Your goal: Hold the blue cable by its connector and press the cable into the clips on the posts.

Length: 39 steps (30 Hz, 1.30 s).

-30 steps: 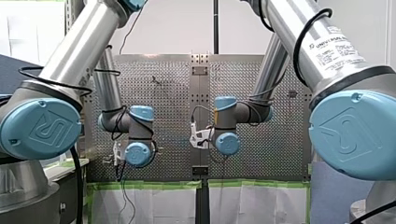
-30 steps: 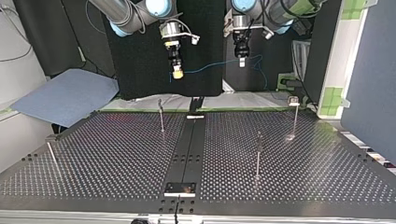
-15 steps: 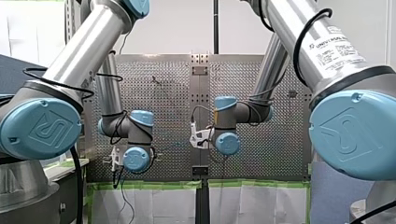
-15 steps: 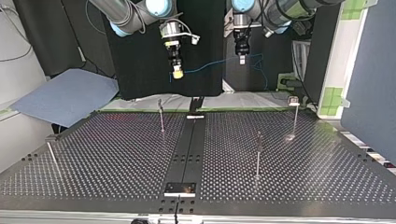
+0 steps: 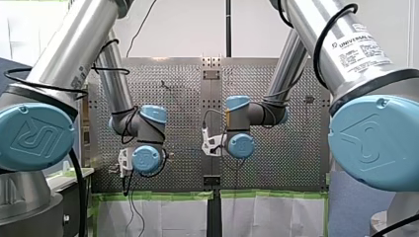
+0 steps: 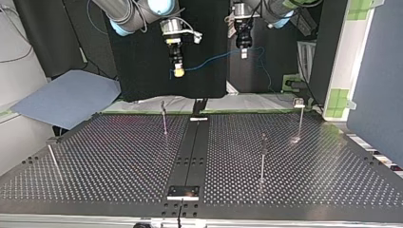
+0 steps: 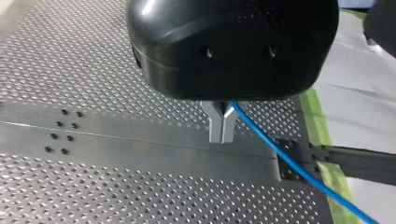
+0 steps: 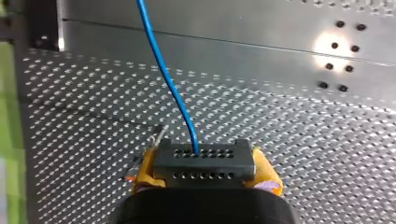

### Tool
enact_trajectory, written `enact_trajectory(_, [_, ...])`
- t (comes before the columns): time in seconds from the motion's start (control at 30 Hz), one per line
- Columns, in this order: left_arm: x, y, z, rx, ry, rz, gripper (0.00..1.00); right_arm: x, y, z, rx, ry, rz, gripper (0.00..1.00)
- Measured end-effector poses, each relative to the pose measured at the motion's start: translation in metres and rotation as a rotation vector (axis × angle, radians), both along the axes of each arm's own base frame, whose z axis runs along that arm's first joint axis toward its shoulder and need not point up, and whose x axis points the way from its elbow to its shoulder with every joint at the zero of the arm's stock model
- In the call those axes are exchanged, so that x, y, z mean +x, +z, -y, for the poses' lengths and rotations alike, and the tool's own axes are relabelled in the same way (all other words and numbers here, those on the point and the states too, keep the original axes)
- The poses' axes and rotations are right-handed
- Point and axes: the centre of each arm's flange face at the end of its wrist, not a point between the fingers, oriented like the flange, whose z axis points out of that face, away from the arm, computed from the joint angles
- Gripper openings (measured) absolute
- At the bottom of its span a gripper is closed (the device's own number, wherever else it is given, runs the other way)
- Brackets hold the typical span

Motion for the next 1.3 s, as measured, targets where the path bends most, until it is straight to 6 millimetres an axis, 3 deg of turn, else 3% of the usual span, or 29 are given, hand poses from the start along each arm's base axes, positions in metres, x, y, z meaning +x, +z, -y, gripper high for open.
enact_trajectory(0.33, [-0.026, 0.018, 0.015, -0.021, -0.032, 0.013, 0.0, -0.008, -0.008, -0.008, 0.071, 0.0, -0.075, 0.0])
enact_trajectory(0.5, [-0.027, 0.026, 0.02, -0.029, -0.039, 0.045, 0.0, -0.008, -0.003, -0.004, 0.09, -0.007, -0.083, 0.0])
enact_trajectory(0.8, [-0.012, 0.053, 0.02, -0.08, -0.026, 0.122, 0.0, 0.008, 0.047, 0.004, 0.079, 0.04, 0.019, 0.0])
enact_trajectory(1.17, [0.012, 0.083, 0.001, 0.005, -0.031, 0.122, 0.0, 0.026, 0.115, 0.01, 0.027, 0.117, 0.105, 0.0])
enact_trajectory(1.3, [0.022, 0.096, -0.007, 0.039, -0.034, 0.125, 0.0, 0.03, 0.13, 0.013, 0.011, 0.127, 0.123, 0.0])
